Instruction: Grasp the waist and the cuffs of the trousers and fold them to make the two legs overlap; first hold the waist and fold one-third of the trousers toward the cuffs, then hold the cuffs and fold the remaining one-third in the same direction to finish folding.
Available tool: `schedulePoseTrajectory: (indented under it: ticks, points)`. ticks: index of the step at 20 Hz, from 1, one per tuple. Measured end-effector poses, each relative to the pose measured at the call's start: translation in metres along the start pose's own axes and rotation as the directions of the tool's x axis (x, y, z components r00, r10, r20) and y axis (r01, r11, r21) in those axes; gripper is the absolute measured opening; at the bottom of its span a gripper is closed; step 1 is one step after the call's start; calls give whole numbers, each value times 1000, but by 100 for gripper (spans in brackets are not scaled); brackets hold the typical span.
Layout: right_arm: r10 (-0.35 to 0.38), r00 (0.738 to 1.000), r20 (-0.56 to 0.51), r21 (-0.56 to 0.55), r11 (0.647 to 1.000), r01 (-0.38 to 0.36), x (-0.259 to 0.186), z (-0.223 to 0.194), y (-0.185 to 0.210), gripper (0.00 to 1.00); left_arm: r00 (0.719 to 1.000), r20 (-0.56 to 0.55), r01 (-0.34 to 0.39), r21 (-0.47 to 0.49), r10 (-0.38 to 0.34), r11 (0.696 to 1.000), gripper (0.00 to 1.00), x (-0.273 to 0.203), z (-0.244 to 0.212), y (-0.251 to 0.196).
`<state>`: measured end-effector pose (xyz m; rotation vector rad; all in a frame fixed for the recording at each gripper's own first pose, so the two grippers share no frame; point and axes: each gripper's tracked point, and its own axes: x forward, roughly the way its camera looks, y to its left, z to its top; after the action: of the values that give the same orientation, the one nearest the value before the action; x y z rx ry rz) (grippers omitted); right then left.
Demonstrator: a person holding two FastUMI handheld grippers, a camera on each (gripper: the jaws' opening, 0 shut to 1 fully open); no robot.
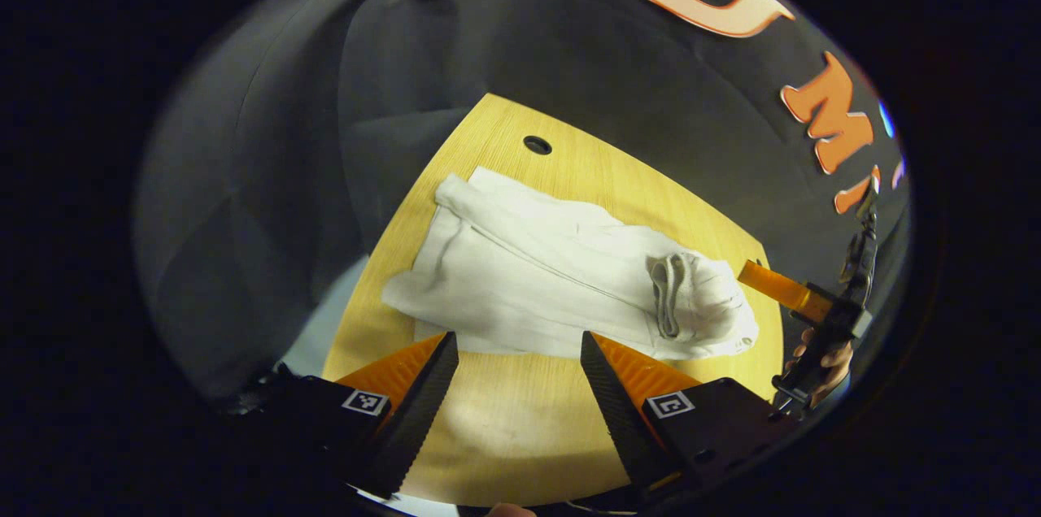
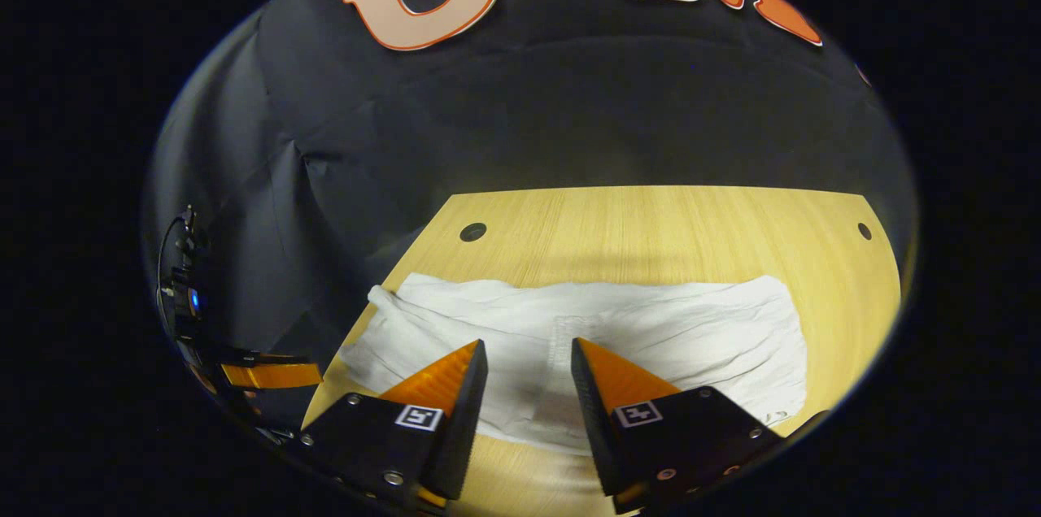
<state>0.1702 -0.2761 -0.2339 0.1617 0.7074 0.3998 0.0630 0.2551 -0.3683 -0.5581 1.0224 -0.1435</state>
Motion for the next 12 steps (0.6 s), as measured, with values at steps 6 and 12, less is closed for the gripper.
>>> schedulePoseTrajectory:
  ticks: [6,12]
  points:
    - [-98,993,70,25,995,97,-61,7,-34,93,992,-57,92,-281,-112,955,100,30,-30,8]
    - [-186,971,151,49,982,181,-89,25,-61,97,994,-13,91,-468,-110,879,99,48,-30,37]
